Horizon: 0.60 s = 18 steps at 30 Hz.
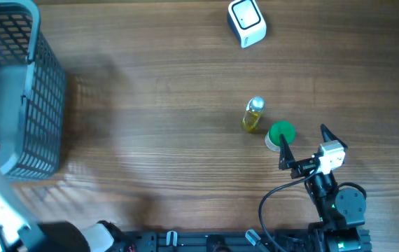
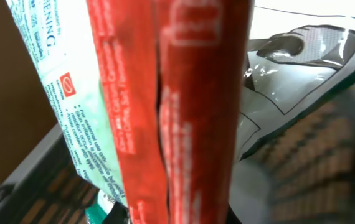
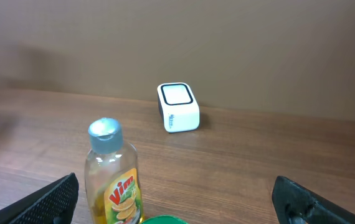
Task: Scan the item barcode
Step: 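Reach the left gripper into the basket and grasp the packet and red tube, then carry the packet and red tube with the left gripper onto the table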
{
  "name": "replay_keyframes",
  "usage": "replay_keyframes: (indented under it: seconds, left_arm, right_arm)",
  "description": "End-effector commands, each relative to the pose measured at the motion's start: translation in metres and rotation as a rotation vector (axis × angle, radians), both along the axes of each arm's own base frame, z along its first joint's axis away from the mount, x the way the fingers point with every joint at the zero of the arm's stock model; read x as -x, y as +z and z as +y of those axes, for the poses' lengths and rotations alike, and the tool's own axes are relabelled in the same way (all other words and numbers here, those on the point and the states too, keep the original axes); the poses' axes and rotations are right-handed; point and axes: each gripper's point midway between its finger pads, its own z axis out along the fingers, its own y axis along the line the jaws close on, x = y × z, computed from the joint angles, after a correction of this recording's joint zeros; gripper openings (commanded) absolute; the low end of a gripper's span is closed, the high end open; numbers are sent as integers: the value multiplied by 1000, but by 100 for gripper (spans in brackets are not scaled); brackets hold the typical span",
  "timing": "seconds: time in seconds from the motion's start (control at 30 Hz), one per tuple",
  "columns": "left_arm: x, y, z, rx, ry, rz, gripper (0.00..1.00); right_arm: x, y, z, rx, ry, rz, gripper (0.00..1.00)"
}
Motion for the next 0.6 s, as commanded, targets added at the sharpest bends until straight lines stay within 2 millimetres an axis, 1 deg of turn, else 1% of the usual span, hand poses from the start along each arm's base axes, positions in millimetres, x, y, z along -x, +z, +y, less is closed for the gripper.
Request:
replay_keyframes:
  seconds: [0.0,0.03,0.1,0.13,0.17,0.23,0.3,0.33,0.43,0.47,0.57]
  left_arm:
    - [-8,61,-74,-52,-149,-132,4]
    - [-9,68,-92,-53,-187,-147,4]
    - [-8,76,-118,-31,-228,-174,4]
    - [-7,80,-136,-4,-257,-190,4]
    - [-6,82,-152,26,-283,-200,4]
    - [-3,76,-188,96,-345,-185,4]
    - [0,59,-225,167,-415,-118,4]
    - [0,50,-236,194,-436,-84,4]
    - [1,9,-285,251,-549,88,4]
    - [1,-2,-296,270,-568,131,4]
    - [-2,-49,-333,364,-580,282,4]
  right_arm:
    - [0,0,-1,11,-5,-6,100]
    - [0,0,-1,11,-5,-6,100]
    - [0,0,-1,11,-5,-6,100]
    - [0,0,-1,12,-5,-6,100]
    - [0,0,-1,12,-5,-6,100]
    - [-1,0,-1,12,-5,-3,100]
    - [-1,-1,-1,11,-5,-1,100]
    - [-1,-1,-1,12,-5,-1,100]
    - [-1,-1,-1,12,-5,-1,100]
    - [-1,-1,-1,12,-5,-1,100]
    - [-1,-1,-1,12,-5,-1,100]
